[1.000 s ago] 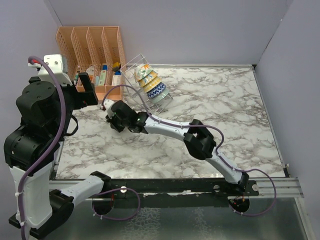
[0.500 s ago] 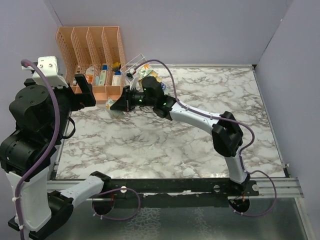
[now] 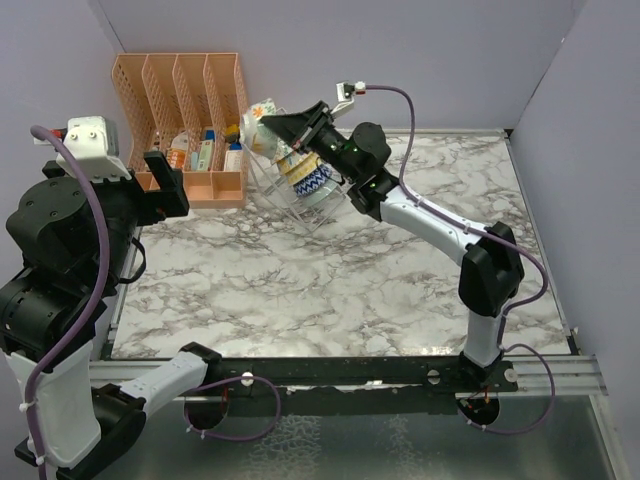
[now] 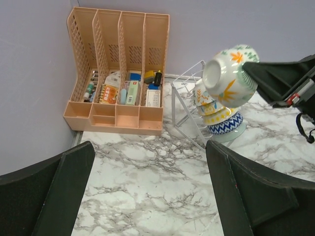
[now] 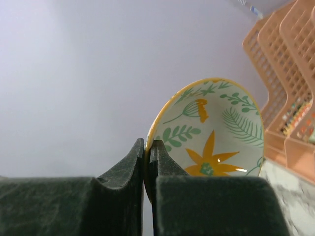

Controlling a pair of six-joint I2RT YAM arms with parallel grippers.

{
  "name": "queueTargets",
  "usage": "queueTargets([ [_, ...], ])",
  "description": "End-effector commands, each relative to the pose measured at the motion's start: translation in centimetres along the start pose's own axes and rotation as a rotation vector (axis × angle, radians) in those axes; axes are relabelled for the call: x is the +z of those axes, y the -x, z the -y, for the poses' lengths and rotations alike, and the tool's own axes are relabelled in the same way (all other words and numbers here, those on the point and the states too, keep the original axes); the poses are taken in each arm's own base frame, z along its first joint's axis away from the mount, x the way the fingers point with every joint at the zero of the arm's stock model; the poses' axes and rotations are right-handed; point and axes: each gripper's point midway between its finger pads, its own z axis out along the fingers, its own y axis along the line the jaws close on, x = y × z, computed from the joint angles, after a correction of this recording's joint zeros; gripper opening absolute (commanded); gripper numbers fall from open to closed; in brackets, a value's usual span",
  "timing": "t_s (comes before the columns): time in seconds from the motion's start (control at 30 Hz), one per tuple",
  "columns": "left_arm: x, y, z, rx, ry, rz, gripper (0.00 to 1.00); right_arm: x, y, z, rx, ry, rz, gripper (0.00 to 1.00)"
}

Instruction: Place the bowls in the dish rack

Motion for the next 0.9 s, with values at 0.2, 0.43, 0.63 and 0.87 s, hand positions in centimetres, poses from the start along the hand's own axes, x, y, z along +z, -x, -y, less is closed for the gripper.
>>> queueTargets([
  [0.2, -0.6, 0.5, 0.6, -0.012, -0.045, 0.015, 0.99, 0.7, 8.0, 4.1, 0.392, 0.069, 0.443, 0.01],
  [0.43, -0.4, 0.3, 0.5, -0.003, -0.037, 0.009, 0.99, 1.1, 8.9, 7.3, 0.496, 0.054, 0.559, 0.01],
  [0.63, -0.3, -0.1, 0.3, 0.009, -0.029, 0.0, 0.99, -0.6, 8.9, 10.6, 0.56, 0.013, 0.651, 0.01],
  [0.87, 0.1, -0.2, 0.4, 0.021, -0.025, -0.005, 0.99, -0.4, 7.3, 13.7, 0.608, -0.047, 0.631, 0.01],
])
